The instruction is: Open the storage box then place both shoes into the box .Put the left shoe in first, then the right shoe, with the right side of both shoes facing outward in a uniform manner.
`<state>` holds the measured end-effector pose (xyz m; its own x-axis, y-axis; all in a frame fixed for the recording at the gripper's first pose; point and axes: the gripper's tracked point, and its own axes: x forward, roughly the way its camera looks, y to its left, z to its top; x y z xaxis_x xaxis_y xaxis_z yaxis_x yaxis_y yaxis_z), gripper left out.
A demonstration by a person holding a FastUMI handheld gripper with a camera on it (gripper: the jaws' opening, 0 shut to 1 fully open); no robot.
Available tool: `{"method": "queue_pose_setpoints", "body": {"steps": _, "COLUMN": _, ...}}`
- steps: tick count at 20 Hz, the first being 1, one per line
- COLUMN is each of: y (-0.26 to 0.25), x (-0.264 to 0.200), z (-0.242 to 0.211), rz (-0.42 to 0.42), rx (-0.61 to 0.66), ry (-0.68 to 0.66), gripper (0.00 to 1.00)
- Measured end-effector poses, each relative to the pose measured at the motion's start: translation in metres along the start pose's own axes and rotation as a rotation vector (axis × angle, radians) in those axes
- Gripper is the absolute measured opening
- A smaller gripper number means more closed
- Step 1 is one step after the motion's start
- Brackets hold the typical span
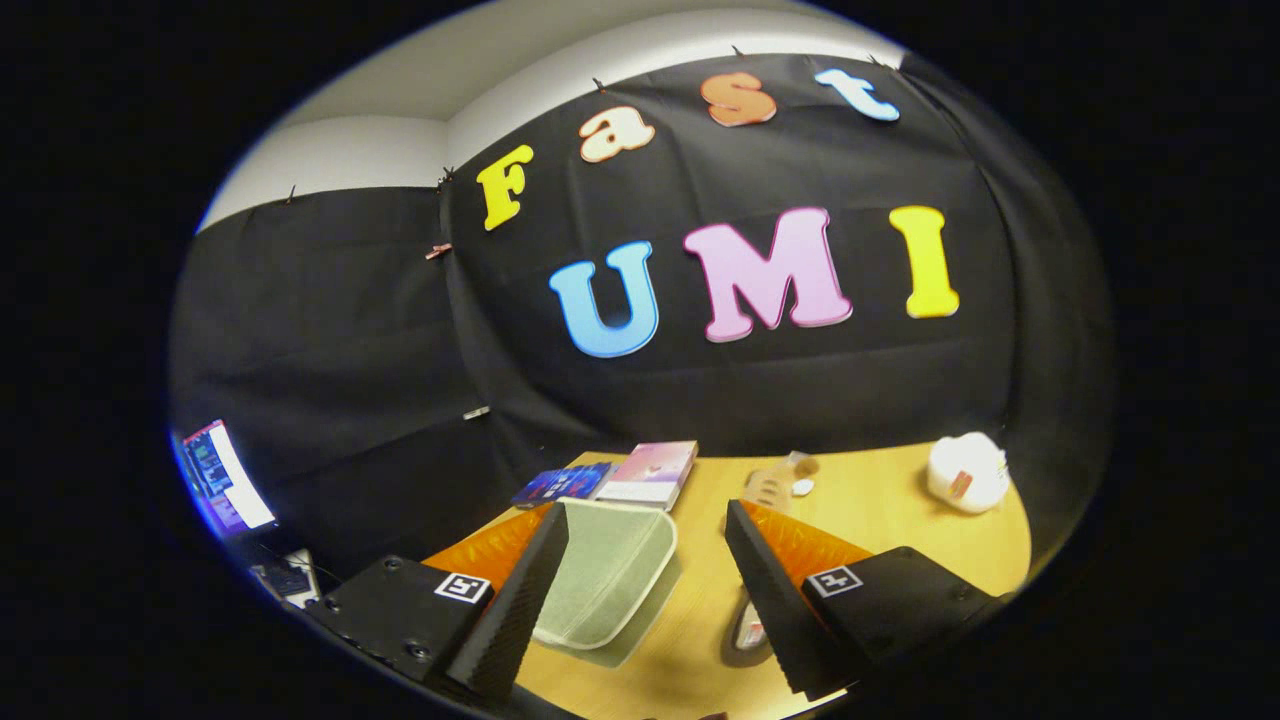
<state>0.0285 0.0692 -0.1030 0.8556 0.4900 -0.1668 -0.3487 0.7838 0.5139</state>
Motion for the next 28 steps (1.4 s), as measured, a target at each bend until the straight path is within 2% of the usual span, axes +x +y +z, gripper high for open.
{"method": "queue_pose_setpoints", "body": {"steps": 2, "y": -0.008, "x": 0.013, "z": -0.03, "rz": 0.074, "rx": 0.108, "ry": 0.074, "gripper": 0.98}}
{"method": "queue_pose_setpoints", "body": {"steps": 5, "y": -0.017, "x": 0.02, "z": -0.069, "rz": 0.177, "rx": 0.353, "ry": 0.169, "gripper": 0.98}}
{"method": "queue_pose_setpoints", "body": {"steps": 8, "y": -0.033, "x": 0.038, "z": -0.108, "rz": 0.237, "rx": 0.577, "ry": 0.259, "gripper": 0.98}}
{"method": "queue_pose_setpoints", "body": {"steps": 11, "y": -0.038, "x": 0.056, "z": -0.139, "rz": 0.291, "rx": 0.739, "ry": 0.33, "gripper": 0.98}}
{"method": "queue_pose_setpoints", "body": {"steps": 16, "y": -0.021, "x": 0.08, "z": -0.169, "rz": 0.391, "rx": 0.907, "ry": 0.4, "gripper": 0.97}}
{"method": "queue_pose_setpoints", "body": {"steps": 20, "y": -0.007, "x": 0.088, "z": -0.192, "rz": 0.412, "rx": 0.957, "ry": 0.457, "gripper": 0.96}}
{"method": "queue_pose_setpoints", "body": {"steps": 25, "y": 0.01, "x": 0.094, "z": -0.199, "rz": 0.461, "rx": 1.047, "ry": 0.473, "gripper": 0.95}}
{"method": "queue_pose_setpoints", "body": {"steps": 26, "y": 0.013, "x": 0.095, "z": -0.199, "rz": 0.473, "rx": 1.075, "ry": 0.479, "gripper": 0.79}}
{"method": "queue_pose_setpoints", "body": {"steps": 27, "y": 0.016, "x": 0.094, "z": -0.2, "rz": 0.481, "rx": 1.085, "ry": 0.478, "gripper": 0.77}}
{"method": "queue_pose_setpoints", "body": {"steps": 28, "y": 0.017, "x": 0.094, "z": -0.204, "rz": 0.483, "rx": 1.091, "ry": 0.48, "gripper": 0.66}}
